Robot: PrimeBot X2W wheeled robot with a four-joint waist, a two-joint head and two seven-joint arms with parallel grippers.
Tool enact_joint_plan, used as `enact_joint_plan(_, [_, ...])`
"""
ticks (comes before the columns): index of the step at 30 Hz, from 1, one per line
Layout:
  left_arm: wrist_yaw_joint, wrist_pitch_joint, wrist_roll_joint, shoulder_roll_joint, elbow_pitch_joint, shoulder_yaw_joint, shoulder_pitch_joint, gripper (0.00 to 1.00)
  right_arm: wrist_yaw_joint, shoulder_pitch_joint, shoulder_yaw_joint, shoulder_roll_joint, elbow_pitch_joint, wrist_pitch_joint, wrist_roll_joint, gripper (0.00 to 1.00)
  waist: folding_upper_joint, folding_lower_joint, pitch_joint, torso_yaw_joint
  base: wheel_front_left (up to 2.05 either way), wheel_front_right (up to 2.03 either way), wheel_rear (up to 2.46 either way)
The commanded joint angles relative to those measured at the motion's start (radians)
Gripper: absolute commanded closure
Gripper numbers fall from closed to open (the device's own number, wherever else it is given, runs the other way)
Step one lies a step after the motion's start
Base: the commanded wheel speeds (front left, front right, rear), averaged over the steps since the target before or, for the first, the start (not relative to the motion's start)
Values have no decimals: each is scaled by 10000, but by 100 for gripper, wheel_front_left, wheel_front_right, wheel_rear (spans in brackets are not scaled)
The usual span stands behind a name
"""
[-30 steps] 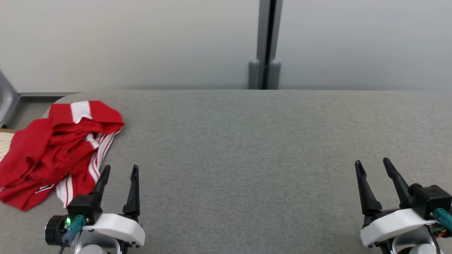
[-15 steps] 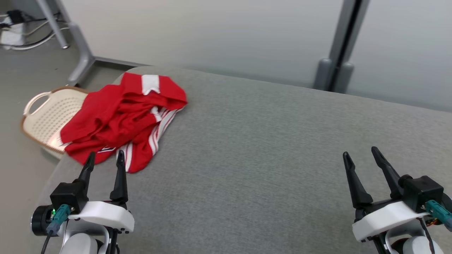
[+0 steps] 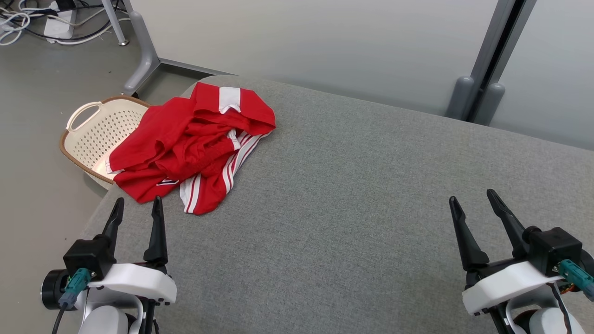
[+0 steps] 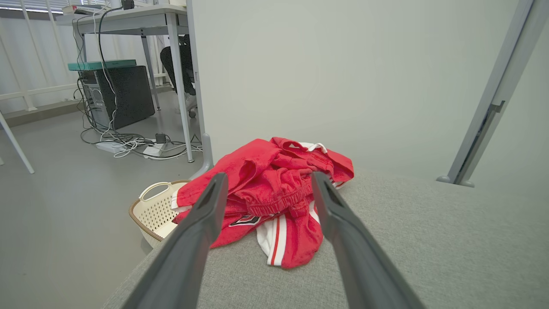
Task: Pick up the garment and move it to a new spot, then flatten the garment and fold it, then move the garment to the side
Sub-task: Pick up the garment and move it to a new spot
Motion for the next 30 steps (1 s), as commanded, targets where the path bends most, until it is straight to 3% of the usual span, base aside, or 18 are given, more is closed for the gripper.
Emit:
enact_joint_plan(1, [-27, -17, -32, 12, -1, 49, -186, 0, 1, -92, -6, -75, -43, -8, -5, 0, 0, 0, 3, -3, 0, 0, 0])
enact_joint_plan(11, [-100, -17, -32, -57, 136, 175, -389, 0, 1, -215, -17, -57, -73, 76, -16, 0, 0, 0, 213, -121, 0, 0, 0])
enact_joint_plan(17, [-211, -16, -159, -110, 612, 131, -1274, 0, 1, -702, -3, -217, -433, 248, -99, 0, 0, 0, 1079, -385, 0, 0, 0])
enact_joint_plan(24, [-395, 50, -544, 65, 2420, 236, -3265, 0, 1, -1583, 27, -465, -1032, 566, -157, 0, 0, 0, 2575, -927, 0, 0, 0])
enact_joint_plan(30, [-458, 394, -928, 655, 5096, 554, -5155, 0, 1, -2289, 134, -636, -1269, 657, -194, 0, 0, 0, 3653, -1482, 0, 0, 0])
